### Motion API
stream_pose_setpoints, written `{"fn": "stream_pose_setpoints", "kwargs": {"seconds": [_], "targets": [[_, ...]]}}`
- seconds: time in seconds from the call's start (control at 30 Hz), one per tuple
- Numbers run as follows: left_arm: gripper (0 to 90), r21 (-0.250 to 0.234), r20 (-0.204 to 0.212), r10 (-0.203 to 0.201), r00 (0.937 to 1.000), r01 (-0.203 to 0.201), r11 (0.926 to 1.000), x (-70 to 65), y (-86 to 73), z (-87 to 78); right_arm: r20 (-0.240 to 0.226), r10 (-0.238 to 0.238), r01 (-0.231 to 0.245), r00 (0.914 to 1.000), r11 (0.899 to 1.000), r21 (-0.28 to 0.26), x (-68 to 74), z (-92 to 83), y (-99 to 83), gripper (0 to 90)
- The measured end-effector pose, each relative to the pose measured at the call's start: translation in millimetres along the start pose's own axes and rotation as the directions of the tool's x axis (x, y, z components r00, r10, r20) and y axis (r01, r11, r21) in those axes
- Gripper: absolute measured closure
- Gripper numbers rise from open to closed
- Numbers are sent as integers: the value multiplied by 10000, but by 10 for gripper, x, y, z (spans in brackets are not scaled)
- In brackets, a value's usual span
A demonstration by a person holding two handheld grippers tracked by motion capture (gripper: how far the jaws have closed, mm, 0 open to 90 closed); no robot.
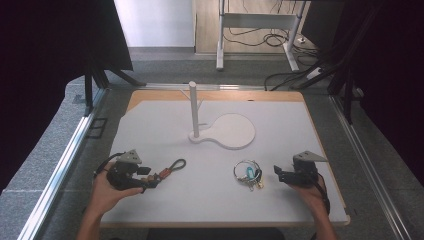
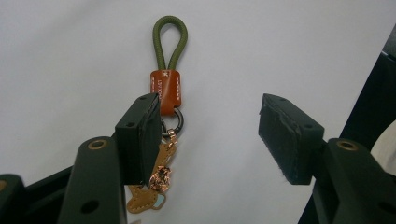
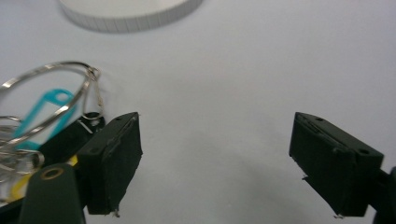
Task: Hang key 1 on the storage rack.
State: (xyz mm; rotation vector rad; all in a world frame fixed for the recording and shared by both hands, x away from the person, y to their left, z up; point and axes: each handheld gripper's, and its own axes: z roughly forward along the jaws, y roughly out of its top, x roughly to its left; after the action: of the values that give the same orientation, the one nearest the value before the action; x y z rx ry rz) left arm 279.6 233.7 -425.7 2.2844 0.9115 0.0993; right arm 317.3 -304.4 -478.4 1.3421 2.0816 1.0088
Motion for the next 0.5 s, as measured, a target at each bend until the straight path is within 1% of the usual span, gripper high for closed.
{"fn": "stream_pose_setpoints", "kwargs": {"seconds": [0.07, 0.1, 0.13, 0.17, 0.27, 0.4, 0.5], "targets": [[398, 48, -22, -5, 10000, 5, 10000, 2, 7, 13, -186, 54, -58, 9998, 9998, -215, -23, -64, -17, 192], [398, 48, -22, -5, 10000, 5, 10000, 2, 7, 13, -186, 54, -58, 9998, 9998, -215, -23, -64, -17, 192], [398, 80, -41, 12, 10000, -12, 10000, 7, 11, 21, -307, 38, -48, 9995, 9994, -329, -42, -103, -37, 200], [397, 80, -41, 12, 10000, -12, 10000, 7, 11, 21, -307, 38, -48, 9995, 9994, -329, -42, -103, -37, 200], [388, 58, -127, -61, 9999, 61, 10000, 7, 8, 20, -528, 107, -131, 9985, 9988, -462, -81, -161, -58, 228], [384, 45, -220, -60, 9997, 61, 10000, 8, 2, 10, -688, 335, -374, 9971, 9977, -559, -135, -179, -67, 248], [383, 74, -201, -37, 9998, 39, 10000, 4, -1, 6, -716, 378, -419, 9967, 9975, -570, -159, -173, -81, 258]]}}
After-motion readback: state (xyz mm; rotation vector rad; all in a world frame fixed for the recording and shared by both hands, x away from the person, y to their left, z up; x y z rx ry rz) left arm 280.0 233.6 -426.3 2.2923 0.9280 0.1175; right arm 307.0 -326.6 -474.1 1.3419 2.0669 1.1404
